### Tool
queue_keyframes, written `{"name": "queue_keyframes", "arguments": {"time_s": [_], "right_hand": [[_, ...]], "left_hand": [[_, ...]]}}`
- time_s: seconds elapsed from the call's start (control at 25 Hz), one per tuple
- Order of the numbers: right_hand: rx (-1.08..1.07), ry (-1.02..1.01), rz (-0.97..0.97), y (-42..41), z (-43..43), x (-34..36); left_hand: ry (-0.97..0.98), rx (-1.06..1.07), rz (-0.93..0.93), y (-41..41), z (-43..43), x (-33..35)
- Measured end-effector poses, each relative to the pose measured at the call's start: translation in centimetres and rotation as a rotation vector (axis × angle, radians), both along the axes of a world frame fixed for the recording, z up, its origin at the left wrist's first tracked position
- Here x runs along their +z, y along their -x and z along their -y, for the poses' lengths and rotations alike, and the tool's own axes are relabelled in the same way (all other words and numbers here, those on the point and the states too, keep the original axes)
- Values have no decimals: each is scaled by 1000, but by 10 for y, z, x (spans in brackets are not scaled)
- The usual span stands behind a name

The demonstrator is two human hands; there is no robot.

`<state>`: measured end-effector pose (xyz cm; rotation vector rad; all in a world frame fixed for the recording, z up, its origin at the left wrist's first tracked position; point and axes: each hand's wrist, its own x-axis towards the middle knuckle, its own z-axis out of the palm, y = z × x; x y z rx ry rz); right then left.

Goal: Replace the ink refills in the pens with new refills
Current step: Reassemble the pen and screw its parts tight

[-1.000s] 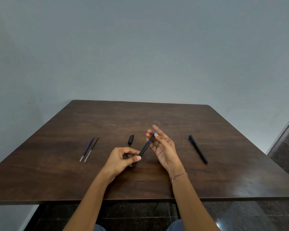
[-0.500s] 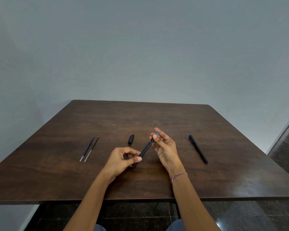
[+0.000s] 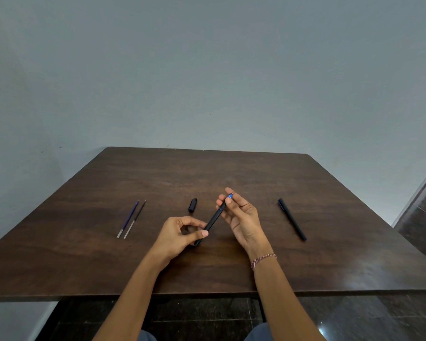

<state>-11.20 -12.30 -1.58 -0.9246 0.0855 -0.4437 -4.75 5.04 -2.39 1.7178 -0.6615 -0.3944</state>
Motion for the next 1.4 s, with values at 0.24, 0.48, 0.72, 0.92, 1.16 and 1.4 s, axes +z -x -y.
{"name": "queue_keyframes", "arguments": {"time_s": [0.24, 0.48, 0.72, 0.92, 1.16, 1.4], "right_hand": [[39, -26, 42, 0, -2, 2], [143, -76, 15, -2, 2, 1], [108, -5, 19, -2, 2, -4], [42, 46, 18, -2, 1, -4], [5, 73, 15, -1, 0, -3], [-12, 84, 1, -2, 0, -3]], "left_hand": [[11, -9, 2, 0, 0, 1], [33, 5, -8, -1, 0, 0], [42, 11, -19, -1, 0, 0], [53, 8, 2, 2, 0, 1], [26, 18, 54, 6, 0, 3], [-16, 36, 120, 7, 1, 4]]}}
